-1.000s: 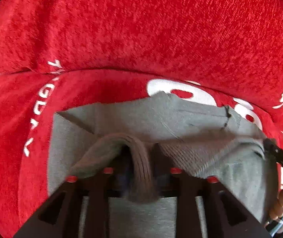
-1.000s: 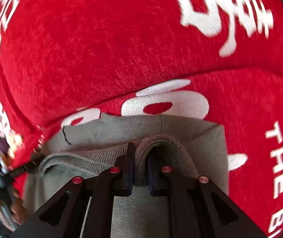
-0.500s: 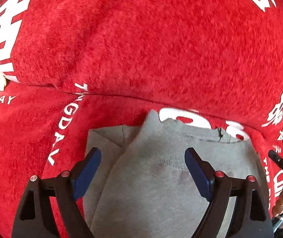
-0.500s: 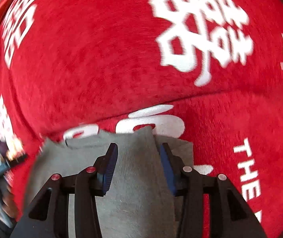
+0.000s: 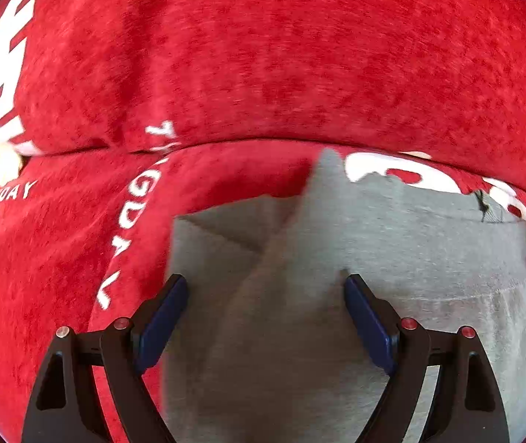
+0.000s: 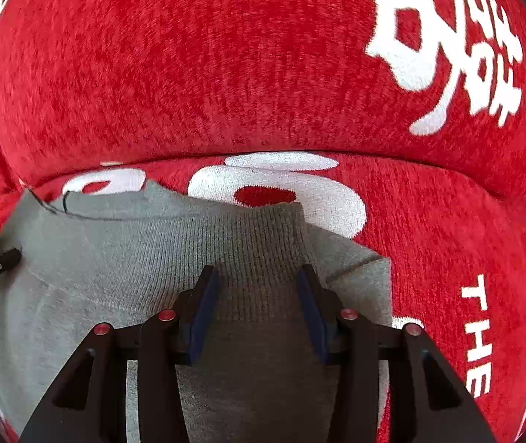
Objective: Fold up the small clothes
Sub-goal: 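Press the folded sweater flat with both open grippers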
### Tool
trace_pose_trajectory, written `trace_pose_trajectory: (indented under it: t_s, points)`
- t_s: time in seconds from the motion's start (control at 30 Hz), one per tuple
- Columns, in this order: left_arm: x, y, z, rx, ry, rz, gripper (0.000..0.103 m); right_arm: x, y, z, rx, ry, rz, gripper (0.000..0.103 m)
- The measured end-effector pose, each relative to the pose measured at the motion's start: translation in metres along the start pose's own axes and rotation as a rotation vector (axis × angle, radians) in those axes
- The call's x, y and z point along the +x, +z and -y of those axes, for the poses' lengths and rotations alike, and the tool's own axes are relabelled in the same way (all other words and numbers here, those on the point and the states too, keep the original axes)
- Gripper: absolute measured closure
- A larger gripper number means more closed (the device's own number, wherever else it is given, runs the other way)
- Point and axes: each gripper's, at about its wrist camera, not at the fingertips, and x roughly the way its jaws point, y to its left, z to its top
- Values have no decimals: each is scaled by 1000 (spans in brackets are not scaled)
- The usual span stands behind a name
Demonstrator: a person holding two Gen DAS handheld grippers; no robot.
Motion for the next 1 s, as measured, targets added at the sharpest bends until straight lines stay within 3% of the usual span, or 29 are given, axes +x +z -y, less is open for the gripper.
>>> trace_pose_trajectory:
  t_s: [0.1, 0.33, 0.5, 0.67, 0.77, 1.0]
  points:
    - [-24, -10, -4, -2, 65, 44, 16, -20, -8, -10, -27, -103, 21, 54]
    - [-87, -75, 19, 32, -76, 119, 16, -89, -74, -50, -106, 26, 111, 51]
    - [-93, -114, 45, 100, -54, 130, 16, -99, -133, -76, -227, 0, 118, 49]
    - [-84, -128, 23, 50, -45, 107, 16, -93, -152, -40, -158, -4, 105, 47]
    - [-81, -140, 13, 73, -29, 109, 16, -99, -162, -23, -137, 9, 110, 47]
    - [-102, -159, 5, 91, -1, 145, 16, -121, -169, -21, -100, -49, 99, 46]
